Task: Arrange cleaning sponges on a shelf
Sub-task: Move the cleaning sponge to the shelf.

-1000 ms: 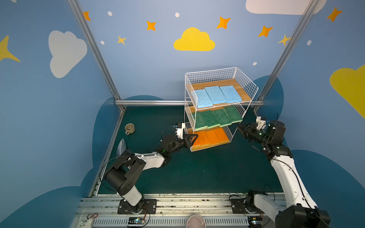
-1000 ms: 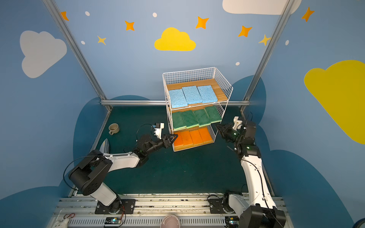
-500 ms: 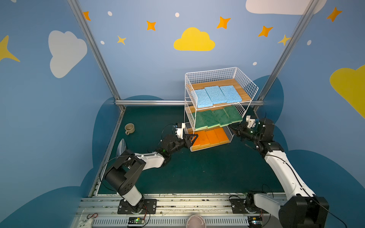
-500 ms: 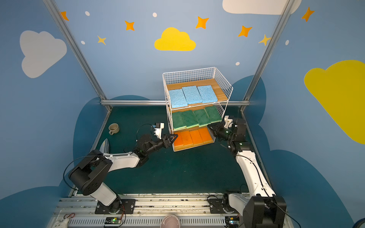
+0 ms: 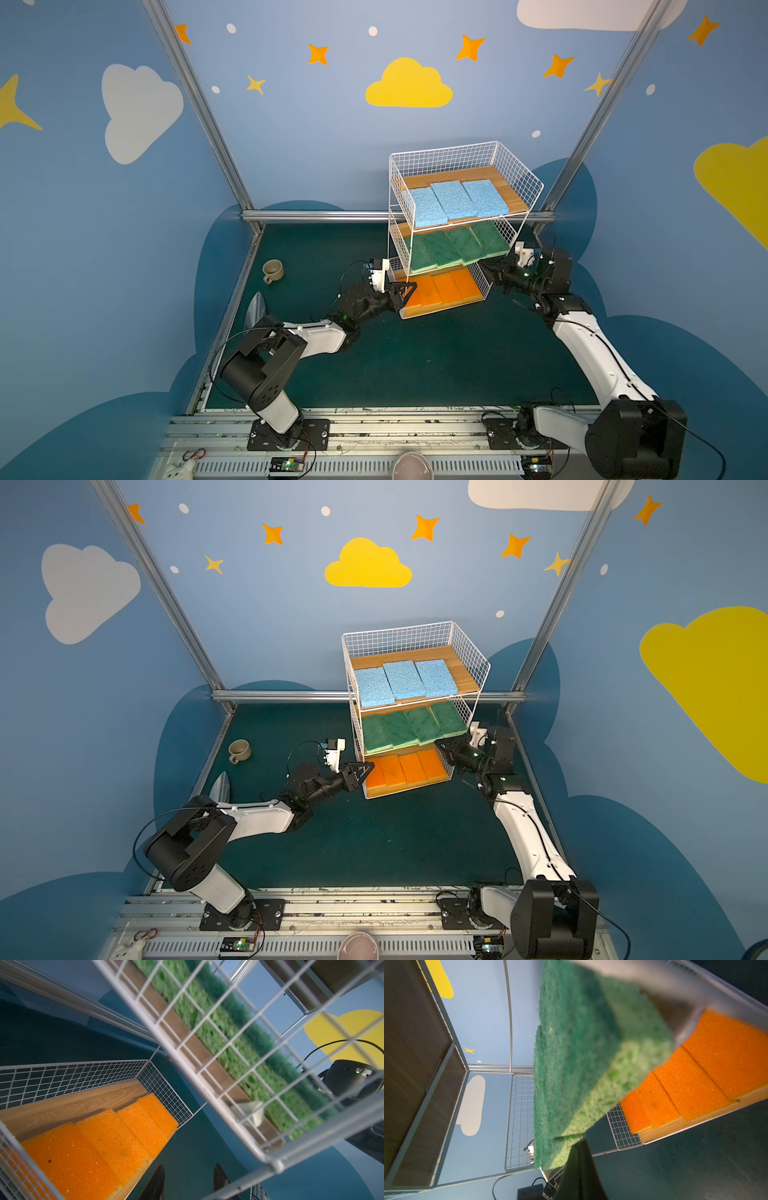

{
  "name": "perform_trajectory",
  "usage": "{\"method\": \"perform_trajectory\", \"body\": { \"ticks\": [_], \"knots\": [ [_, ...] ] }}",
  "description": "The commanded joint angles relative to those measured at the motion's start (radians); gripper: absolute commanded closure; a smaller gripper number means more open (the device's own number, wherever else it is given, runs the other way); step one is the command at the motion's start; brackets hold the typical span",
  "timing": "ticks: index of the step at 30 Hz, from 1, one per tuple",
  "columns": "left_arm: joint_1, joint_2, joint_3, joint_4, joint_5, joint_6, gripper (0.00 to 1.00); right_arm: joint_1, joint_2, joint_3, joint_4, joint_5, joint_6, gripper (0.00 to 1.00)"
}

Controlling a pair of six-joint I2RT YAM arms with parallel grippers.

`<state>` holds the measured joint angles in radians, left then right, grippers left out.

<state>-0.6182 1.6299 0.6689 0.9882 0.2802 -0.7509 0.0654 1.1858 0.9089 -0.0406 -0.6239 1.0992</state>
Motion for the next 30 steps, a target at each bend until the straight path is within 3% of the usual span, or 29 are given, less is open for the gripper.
{"method": "perform_trajectory", "body": {
  "ticks": [1,17,19,24,30],
  "knots": [
    [-0.016,0.011,0.000,0.011,0.044,-0.024,0.62,0.013,-0.003,0.025,0.029,0.003,0.000,1.00],
    [0.003,0.010,-0.002,0.015,0.046,-0.045,0.64,0.041,0.012,0.034,0.034,0.008,0.001,0.96],
    [0.015,0.011,0.000,0.014,0.048,-0.052,0.64,0.041,0.008,0.035,0.028,0.003,-0.005,0.90],
    [0.073,0.037,0.037,0.017,0.073,-0.085,0.64,0.039,-0.012,0.034,-0.020,-0.025,-0.049,0.61],
    [0.132,0.080,0.113,-0.007,0.088,-0.073,0.65,0.021,-0.031,0.045,-0.150,-0.111,-0.137,0.52]
  ]
}}
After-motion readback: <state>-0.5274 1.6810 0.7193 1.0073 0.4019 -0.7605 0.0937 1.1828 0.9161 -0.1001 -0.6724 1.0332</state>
